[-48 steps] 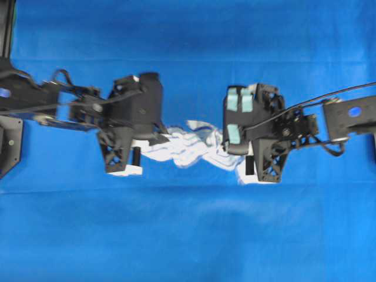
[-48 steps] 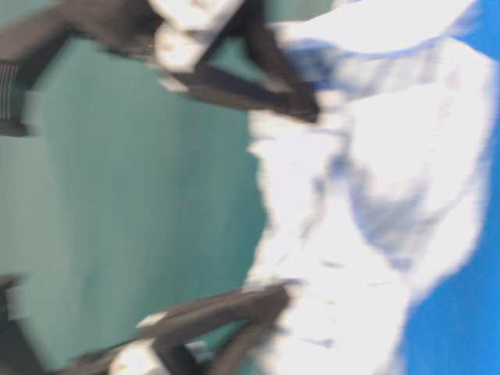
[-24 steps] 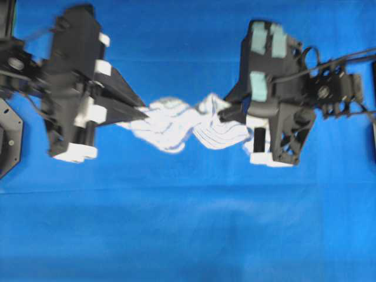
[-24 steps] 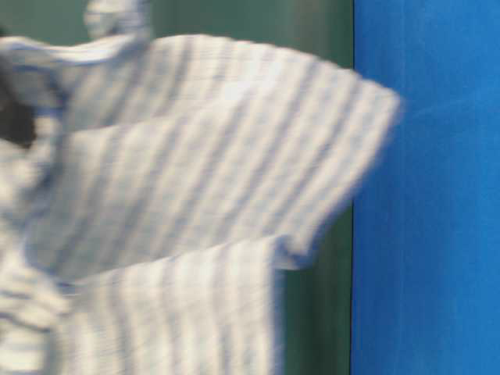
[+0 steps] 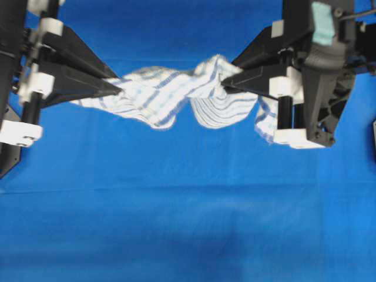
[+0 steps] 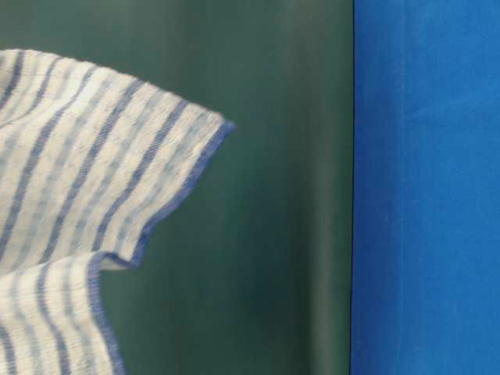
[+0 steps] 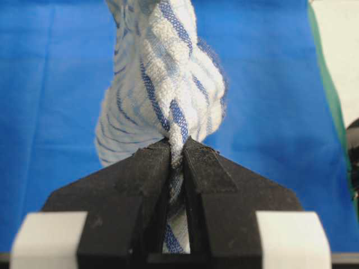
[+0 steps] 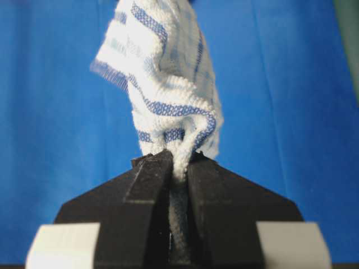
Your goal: Lift the towel with both arms.
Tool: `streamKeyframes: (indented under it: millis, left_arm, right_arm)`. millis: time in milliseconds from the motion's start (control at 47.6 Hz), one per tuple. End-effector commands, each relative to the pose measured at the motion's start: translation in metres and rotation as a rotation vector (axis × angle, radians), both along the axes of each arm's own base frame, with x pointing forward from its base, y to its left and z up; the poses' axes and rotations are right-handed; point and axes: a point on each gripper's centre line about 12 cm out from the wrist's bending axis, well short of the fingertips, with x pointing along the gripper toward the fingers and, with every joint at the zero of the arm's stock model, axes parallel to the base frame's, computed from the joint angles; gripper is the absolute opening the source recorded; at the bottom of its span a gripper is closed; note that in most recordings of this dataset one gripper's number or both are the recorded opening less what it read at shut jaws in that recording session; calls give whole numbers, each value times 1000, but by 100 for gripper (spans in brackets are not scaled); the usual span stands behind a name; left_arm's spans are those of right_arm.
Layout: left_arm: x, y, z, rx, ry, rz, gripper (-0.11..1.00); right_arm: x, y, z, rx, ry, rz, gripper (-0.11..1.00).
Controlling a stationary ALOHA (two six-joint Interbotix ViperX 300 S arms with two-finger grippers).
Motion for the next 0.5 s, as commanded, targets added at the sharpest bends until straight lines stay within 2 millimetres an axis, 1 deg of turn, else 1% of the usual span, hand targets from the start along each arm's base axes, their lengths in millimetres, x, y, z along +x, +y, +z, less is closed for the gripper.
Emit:
streamKeyframes:
  millis: [0,483]
  left_arm:
    - [-4,1,11,2,-25,4,4]
    - [-3,1,10,21,-22,-4,4]
  right_arm:
    - [-9,-1,17,1,-47,1,7]
    - [-6,-2,18,-12,-65,10,8]
